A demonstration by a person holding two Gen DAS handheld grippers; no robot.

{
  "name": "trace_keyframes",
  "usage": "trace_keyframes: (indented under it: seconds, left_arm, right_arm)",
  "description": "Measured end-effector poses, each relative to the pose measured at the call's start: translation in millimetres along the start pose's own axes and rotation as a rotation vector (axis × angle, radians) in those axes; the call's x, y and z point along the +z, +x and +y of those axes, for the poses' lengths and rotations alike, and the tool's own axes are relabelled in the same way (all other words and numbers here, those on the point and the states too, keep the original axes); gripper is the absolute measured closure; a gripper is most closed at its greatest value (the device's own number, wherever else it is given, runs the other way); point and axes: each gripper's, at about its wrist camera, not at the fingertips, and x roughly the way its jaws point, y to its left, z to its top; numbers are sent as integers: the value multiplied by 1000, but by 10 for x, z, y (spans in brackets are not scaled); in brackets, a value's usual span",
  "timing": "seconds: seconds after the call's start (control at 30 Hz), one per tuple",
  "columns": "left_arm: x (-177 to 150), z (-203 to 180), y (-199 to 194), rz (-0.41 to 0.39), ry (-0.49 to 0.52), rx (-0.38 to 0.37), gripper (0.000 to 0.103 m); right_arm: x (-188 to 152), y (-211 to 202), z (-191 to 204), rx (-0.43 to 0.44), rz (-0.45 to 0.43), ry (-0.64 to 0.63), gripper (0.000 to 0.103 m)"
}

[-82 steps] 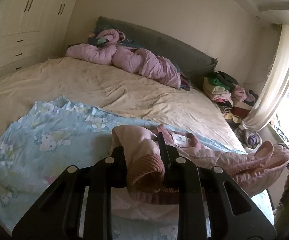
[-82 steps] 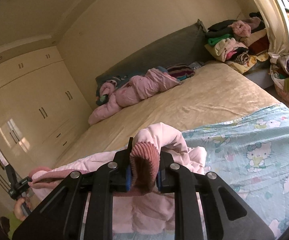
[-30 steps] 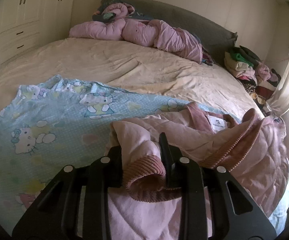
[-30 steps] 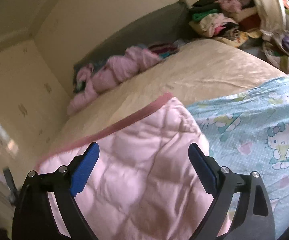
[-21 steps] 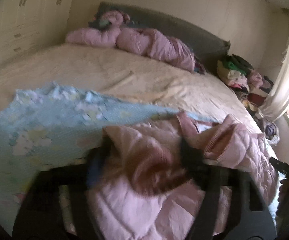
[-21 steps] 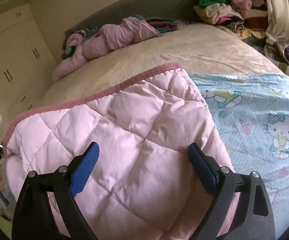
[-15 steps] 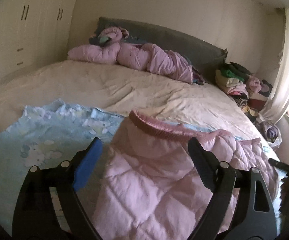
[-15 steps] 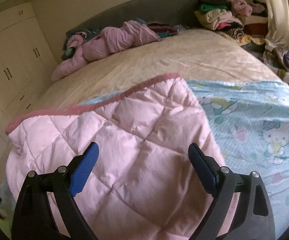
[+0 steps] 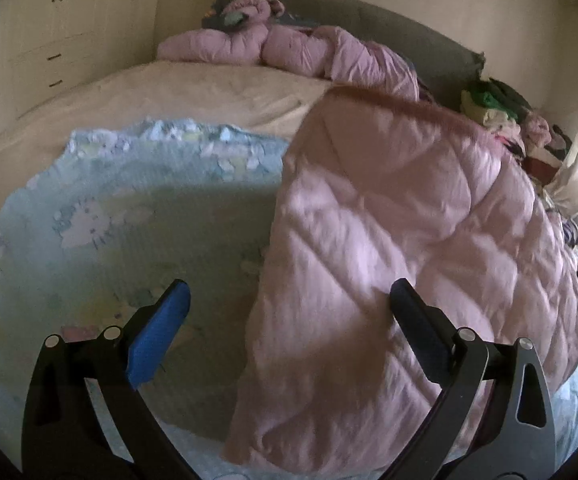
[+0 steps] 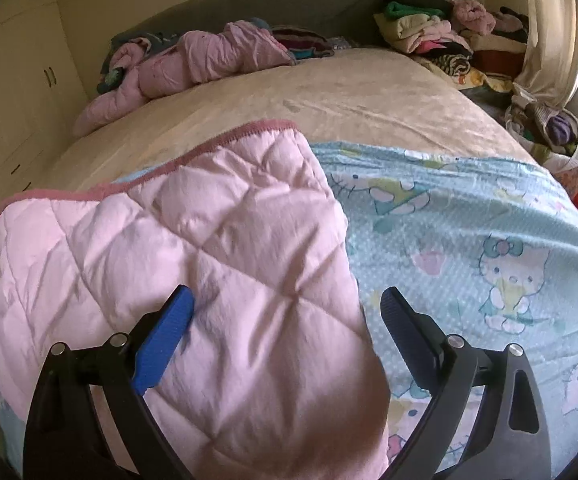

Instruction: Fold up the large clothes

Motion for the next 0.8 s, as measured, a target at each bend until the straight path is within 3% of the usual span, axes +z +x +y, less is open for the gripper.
trace_keyframes:
  seconds: [0.1,0.17,0.2,0.23,0.33,0.6,0.8]
  left_arm:
    - [-62,-35,29,15,12,-24,10]
    - [-75,-61,43,17,17,-39,14]
    - [-75,-65,46,16,16,-57,36]
    - [-69,-88,53,17,15,-85,64]
    - [-12,-196,16,-4,42,-67,84]
    - [435,-311,48,-59,75,-34,86]
    - [420,-294,415,6,83,20,85]
  right_arm:
    - [-69,-3,13,24,-4,-18,28]
    - [-107,-29,59,27,-19,-42,56]
    - [-108,-41,74,34,-24,-50,63]
    - [-116,-65,106,22,-34,-65,71]
    - [-77,-148,187,-15,-57,-73,81]
    - [279,-221,185,-42,-150,0,84]
    - [331,150,98,-62,-74,50,85]
